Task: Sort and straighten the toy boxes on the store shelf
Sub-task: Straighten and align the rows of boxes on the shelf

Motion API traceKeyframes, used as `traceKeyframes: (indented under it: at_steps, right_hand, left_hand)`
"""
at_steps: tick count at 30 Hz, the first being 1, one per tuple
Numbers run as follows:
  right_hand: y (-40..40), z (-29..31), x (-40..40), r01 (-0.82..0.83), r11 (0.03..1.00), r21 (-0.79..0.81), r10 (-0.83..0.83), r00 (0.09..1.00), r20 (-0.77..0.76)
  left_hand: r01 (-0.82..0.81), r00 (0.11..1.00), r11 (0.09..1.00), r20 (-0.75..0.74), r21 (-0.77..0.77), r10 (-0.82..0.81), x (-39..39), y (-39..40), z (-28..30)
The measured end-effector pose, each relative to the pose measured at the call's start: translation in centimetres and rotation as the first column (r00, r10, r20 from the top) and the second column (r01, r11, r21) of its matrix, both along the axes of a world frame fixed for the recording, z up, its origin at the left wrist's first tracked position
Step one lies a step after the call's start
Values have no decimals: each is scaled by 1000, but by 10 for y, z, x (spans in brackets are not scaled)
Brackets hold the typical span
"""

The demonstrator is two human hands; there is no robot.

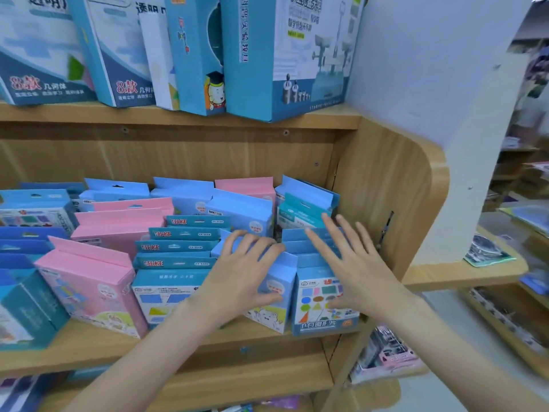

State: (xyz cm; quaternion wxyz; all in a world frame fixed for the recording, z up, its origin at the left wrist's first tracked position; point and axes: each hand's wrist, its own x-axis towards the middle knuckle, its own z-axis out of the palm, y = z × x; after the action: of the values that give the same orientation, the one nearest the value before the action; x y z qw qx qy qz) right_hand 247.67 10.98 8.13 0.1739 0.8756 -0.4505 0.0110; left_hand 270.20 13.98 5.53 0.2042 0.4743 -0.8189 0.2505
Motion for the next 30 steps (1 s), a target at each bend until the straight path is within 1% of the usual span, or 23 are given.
traceKeyframes:
  at_steps: [1, 2, 3, 4, 7, 11, 12, 14, 17, 19, 21, 23, 25, 27, 29, 30]
  right_hand:
    - [-7, 3, 5, -37, 997, 69, 37, 999, 1]
    - [-11, 8, 10, -21, 984, 179, 23, 1000, -11]
    - [-15, 11, 13, 5, 969, 249, 3, 999, -34]
    - [-18, 11, 15, 23, 963, 270, -13, 999, -36]
    - [-17, 3, 17, 64, 969, 240, -62, 998, -19]
    - [-14, -3, 12, 90, 992, 84, -87, 996, -30]
    - [-19, -2, 11, 101, 992, 77, -98, 995, -36]
    - [-30, 3, 12, 111, 987, 118, -107, 993, -40]
    - [-38, 6, 11, 96, 979, 178, -90, 995, -46]
    - [-35, 6, 7, 90, 982, 165, -86, 996, -29]
    - [-30, 6, 5, 91, 988, 127, -92, 996, -2]
    - [-24, 6, 4, 68, 992, 103, -70, 997, 17]
    - [-19, 6, 7, 20, 996, 91, -25, 998, 49]
    - [-16, 13, 15, -31, 994, 107, 19, 994, 111]
    - [-12, 27, 26, -106, 984, 140, 66, 963, 263]
    - [-10, 36, 34, -161, 977, 142, 102, 930, 352]
  left_hand:
    - [11, 1000, 1000, 28, -5, -11, 4, -1, 2]
    - [17, 999, 1000, 50, -3, -17, 9, -2, 5]
    - [15, 998, 1000, 66, 6, -15, 14, -3, 7]
    - [4, 997, 1000, 77, 16, -5, 16, -2, 8]
    - [-51, 993, 998, 103, 23, 48, 19, 0, 6]
    - [-140, 989, 990, 37, -8, 140, 17, -2, 3]
    - [-161, 987, 987, 26, -7, 162, 16, -4, 4]
    - [-181, 984, 984, 9, 5, 180, 15, -8, 5]
    - [-155, 988, 988, 7, -5, 155, 17, -12, 3]
    - [-137, 991, 990, 2, -13, 137, 19, -12, 1]
    - [-101, 994, 995, -47, -13, 101, 19, -10, 1]
    - [-75, 986, 997, -150, -15, 72, 18, -4, 3]
    - [-75, 960, 996, -274, -44, 60, 20, 6, 3]
    - [-87, 938, 992, -342, -90, 52, 28, 15, 1]
    - [-107, 929, 984, -367, -140, 49, 42, 24, 1]
    - [-126, 922, 978, -384, -164, 55, 52, 27, 4]
